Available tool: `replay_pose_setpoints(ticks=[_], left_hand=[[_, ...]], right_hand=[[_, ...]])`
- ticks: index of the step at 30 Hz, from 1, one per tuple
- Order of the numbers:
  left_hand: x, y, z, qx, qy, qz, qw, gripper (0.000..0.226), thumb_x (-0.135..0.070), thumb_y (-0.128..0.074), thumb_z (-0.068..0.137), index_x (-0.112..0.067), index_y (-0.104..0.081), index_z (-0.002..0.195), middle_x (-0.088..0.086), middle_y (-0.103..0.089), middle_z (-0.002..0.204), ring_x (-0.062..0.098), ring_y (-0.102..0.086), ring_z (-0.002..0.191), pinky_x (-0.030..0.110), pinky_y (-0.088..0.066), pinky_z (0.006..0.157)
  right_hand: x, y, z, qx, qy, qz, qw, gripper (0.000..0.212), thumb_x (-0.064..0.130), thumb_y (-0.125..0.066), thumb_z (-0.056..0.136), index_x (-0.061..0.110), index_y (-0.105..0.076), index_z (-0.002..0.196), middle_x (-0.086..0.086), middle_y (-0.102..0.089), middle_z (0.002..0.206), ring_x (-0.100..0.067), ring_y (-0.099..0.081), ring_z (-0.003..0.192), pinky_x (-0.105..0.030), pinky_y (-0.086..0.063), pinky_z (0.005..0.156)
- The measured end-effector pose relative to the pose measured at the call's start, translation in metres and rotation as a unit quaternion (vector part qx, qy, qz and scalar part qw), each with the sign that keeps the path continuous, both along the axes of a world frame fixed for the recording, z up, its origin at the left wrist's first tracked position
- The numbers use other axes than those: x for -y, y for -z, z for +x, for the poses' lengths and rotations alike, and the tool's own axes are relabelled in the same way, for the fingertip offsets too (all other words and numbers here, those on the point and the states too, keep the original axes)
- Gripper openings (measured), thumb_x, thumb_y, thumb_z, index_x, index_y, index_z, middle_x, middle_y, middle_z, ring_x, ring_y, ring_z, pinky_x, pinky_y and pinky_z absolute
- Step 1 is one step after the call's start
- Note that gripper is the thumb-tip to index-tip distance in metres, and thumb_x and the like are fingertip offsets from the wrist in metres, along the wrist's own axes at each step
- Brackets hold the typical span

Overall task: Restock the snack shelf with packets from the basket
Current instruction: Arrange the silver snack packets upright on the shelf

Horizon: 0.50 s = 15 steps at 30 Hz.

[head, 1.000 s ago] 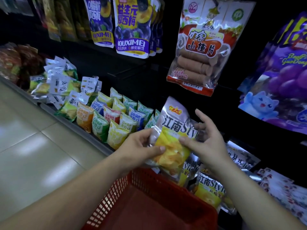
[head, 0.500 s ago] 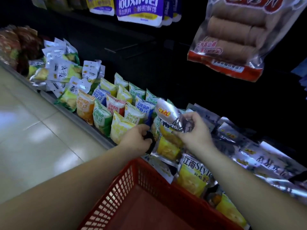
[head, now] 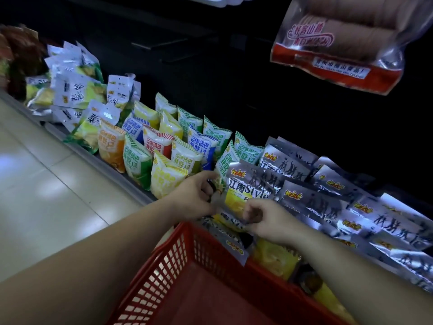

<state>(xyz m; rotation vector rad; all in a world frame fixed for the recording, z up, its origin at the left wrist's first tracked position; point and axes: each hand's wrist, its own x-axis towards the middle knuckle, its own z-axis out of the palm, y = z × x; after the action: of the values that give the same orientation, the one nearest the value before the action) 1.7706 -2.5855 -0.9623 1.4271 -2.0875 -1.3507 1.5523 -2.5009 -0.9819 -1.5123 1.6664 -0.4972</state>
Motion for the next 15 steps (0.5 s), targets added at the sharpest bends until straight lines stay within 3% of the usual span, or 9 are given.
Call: replay_pose_setpoints(ticks=[2,3,5,7,9,11,13,15], left_hand=[[0.003,0.0,0.0,0.087,-0.004,-0.102,0.991,0.02,-0.016,-0.072,0.089,-0.031,-0.07,0.102,-0.01,-0.067,0.091,0.011,-0.067,0.086,0.029,-0.062,0.075],[0.004,0.001,0.002,0.097,-0.013,-0.113,0.989,0.014,-0.02,-0.07,0.089,-0.033,-0.071,0.091,-0.01,-0.069,0.09,0.013,-0.068,0.086,0.035,-0.063,0.077],[0.005,0.001,0.003,0.082,-0.019,-0.087,0.993,0.01,-0.023,-0.069,0.086,-0.032,-0.071,0.089,-0.007,-0.07,0.097,0.018,-0.069,0.09,0.041,-0.062,0.08],[0.004,-0.001,0.003,0.054,-0.001,-0.052,0.997,0.007,-0.025,-0.07,0.087,-0.028,-0.075,0.092,0.0,-0.073,0.101,0.022,-0.07,0.094,0.04,-0.061,0.084],[0.003,0.002,0.003,0.04,0.026,-0.024,0.999,0.014,-0.03,-0.067,0.093,-0.02,-0.077,0.092,0.01,-0.074,0.096,0.022,-0.069,0.085,0.03,-0.058,0.078],[-0.001,0.007,0.002,0.079,0.071,-0.042,0.993,0.017,-0.027,-0.066,0.095,-0.015,-0.079,0.091,0.006,-0.075,0.09,0.01,-0.065,0.075,0.019,-0.051,0.066],[0.0,0.012,0.002,0.091,0.072,-0.072,0.991,0.011,-0.022,-0.069,0.091,-0.018,-0.08,0.091,-0.006,-0.076,0.087,0.002,-0.066,0.076,0.02,-0.053,0.067],[0.004,0.013,0.003,0.081,0.036,-0.095,0.991,0.009,-0.022,-0.07,0.09,-0.022,-0.078,0.091,-0.011,-0.074,0.085,0.001,-0.067,0.078,0.024,-0.057,0.07]], right_hand=[[-0.002,0.01,0.002,-0.005,0.008,-0.02,1.0,0.028,-0.001,-0.073,0.083,0.021,-0.056,0.079,0.004,-0.058,0.08,-0.013,-0.056,0.075,-0.045,-0.055,0.08],[-0.001,0.01,0.005,0.011,0.023,-0.018,0.999,0.025,0.002,-0.075,0.084,0.02,-0.058,0.082,0.005,-0.058,0.082,-0.012,-0.056,0.075,-0.038,-0.053,0.077],[0.002,0.004,0.011,0.064,0.026,0.042,0.997,0.015,0.014,-0.079,0.084,0.024,-0.069,0.09,0.005,-0.066,0.09,-0.01,-0.064,0.084,-0.031,-0.054,0.077],[0.008,-0.005,0.012,0.092,0.011,0.166,0.982,0.02,0.031,-0.077,0.076,0.031,-0.077,0.097,0.004,-0.074,0.102,-0.012,-0.069,0.098,-0.038,-0.059,0.086],[0.016,-0.01,0.008,0.093,0.033,0.195,0.976,0.034,0.039,-0.075,0.071,0.018,-0.078,0.097,-0.001,-0.075,0.098,-0.015,-0.07,0.095,-0.05,-0.059,0.091],[0.024,-0.007,0.002,0.05,0.094,0.058,0.993,0.023,0.032,-0.072,0.086,0.01,-0.074,0.092,-0.006,-0.073,0.089,-0.018,-0.068,0.085,-0.054,-0.058,0.087],[0.031,0.001,-0.009,-0.094,0.164,-0.12,0.975,0.011,0.025,-0.064,0.095,0.025,-0.071,0.103,0.005,-0.07,0.102,-0.019,-0.065,0.099,-0.047,-0.058,0.082],[0.037,0.008,-0.019,-0.213,0.182,-0.183,0.942,0.025,0.029,-0.063,0.096,0.03,-0.065,0.121,0.008,-0.064,0.117,-0.022,-0.056,0.116,-0.041,-0.054,0.084]])
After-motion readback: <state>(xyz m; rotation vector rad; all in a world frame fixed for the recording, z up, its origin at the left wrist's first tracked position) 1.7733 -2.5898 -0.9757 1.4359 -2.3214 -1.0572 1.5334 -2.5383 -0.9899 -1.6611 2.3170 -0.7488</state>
